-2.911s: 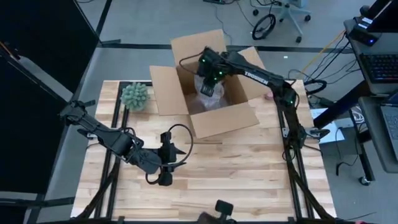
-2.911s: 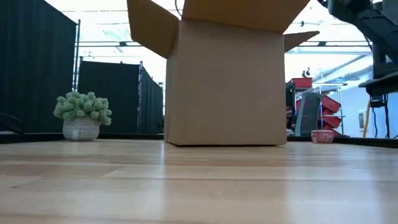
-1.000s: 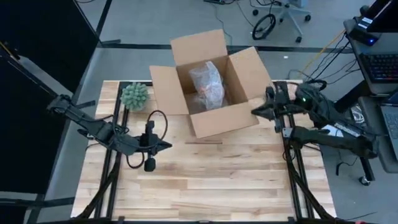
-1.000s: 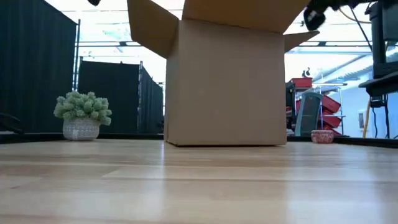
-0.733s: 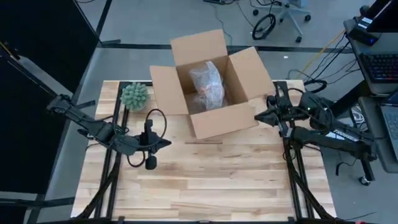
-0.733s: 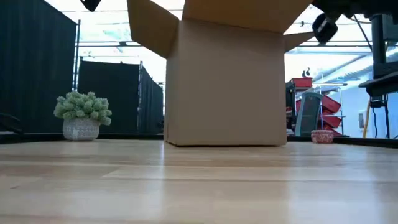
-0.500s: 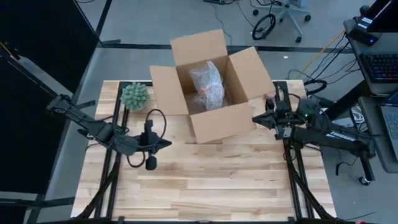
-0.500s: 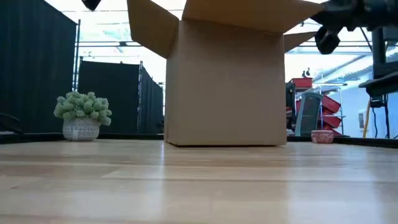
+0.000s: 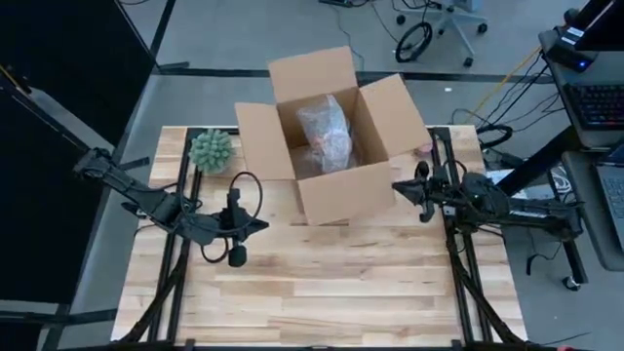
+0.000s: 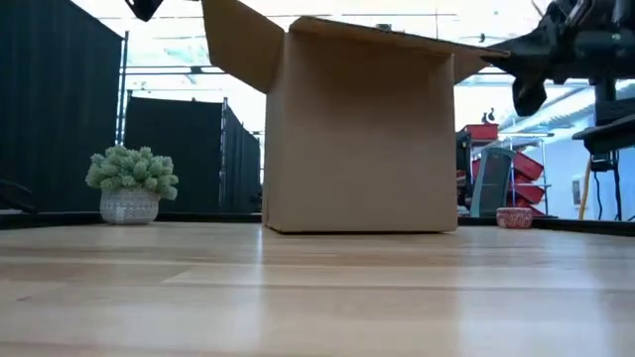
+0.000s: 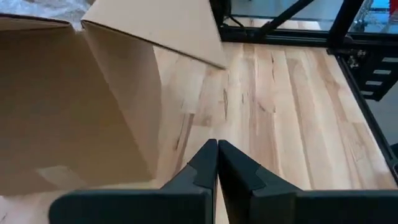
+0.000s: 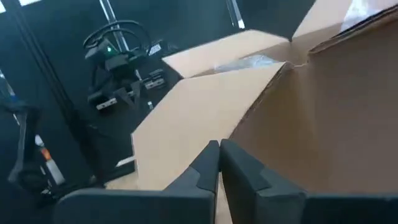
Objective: Wrap mug
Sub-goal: Return to Home Position
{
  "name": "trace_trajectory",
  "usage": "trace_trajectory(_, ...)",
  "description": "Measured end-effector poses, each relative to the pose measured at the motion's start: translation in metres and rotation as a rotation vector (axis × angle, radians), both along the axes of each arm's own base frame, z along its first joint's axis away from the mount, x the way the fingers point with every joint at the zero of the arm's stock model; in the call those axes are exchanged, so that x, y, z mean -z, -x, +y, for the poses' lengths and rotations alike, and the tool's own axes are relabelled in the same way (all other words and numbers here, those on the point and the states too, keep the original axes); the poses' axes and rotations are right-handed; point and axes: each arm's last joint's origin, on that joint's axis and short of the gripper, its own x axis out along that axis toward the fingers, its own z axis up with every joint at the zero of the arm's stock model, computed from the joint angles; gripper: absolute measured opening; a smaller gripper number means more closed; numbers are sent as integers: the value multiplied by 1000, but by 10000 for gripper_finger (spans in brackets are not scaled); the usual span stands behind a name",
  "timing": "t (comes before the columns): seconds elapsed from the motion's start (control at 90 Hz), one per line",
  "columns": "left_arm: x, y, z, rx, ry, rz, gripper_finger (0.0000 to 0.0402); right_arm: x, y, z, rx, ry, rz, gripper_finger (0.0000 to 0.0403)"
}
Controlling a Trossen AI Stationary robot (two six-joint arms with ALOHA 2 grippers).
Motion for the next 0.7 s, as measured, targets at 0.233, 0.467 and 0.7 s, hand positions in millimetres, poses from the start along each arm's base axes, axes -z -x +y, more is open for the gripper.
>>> trace_trajectory(0.233, 0, 0, -1, 39, 2, 6, 0, 31, 3, -2, 43, -4, 79, 0)
trace_trajectory(0.467, 7, 0, -5, 193, 41, -170, 0, 36, 10, -1, 46, 12, 78, 0)
trace_trajectory(0.7, 73, 12, 16, 255, 136, -379, 0, 37, 8, -1, 37, -12, 98, 0)
